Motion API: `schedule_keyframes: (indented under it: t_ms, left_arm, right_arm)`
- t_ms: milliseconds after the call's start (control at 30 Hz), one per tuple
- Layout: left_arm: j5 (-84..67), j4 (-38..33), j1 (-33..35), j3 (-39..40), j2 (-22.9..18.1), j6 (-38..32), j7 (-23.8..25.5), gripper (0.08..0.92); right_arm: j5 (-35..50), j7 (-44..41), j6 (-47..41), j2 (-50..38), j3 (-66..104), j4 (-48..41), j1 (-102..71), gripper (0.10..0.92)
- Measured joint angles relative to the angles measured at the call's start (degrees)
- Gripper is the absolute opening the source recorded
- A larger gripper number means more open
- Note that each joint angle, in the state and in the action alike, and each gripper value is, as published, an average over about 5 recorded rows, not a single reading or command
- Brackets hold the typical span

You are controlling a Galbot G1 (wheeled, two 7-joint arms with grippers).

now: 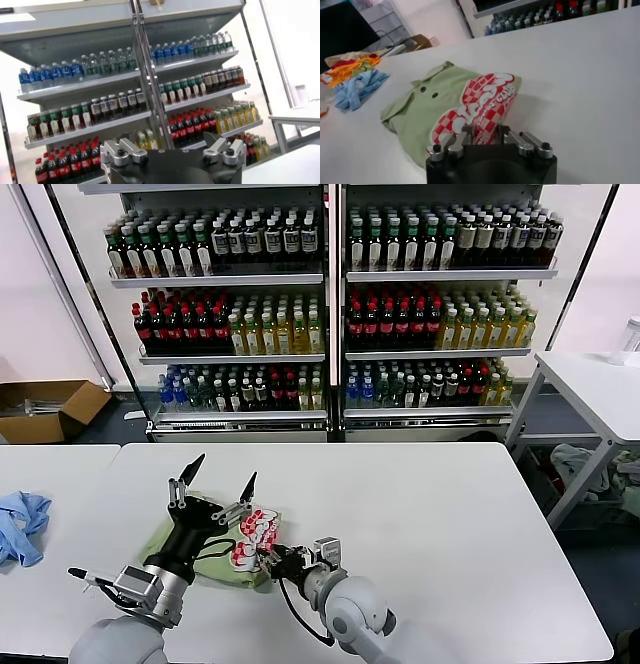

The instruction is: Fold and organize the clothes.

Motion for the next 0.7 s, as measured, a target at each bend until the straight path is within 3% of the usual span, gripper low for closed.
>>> schedule_keyframes:
  t_ms: [233, 333, 700]
  left_arm:
    - [0.28, -0.04, 0.53, -0.07, -0.24, 0.13, -0.02, 0.823]
    - [0.25, 0.08, 0.71, 0.06, -0.45, 0.07, -0.09, 0.823]
    - [0.21, 0.06, 1.54, 0.11, -0.73, -0.09, -0.31, 0.823]
  right_arm:
    - [-1.22, -0.5, 1.1, 0.4, 0.15, -1.04, 0.54, 0.159]
    - [-1.98, -0.62, 1.9, 0.19, 0.15, -1.01, 0.65, 0.114]
    - [-3.21, -1.13, 4.47, -3.84, 2.28, 1.66, -0.4, 0.111]
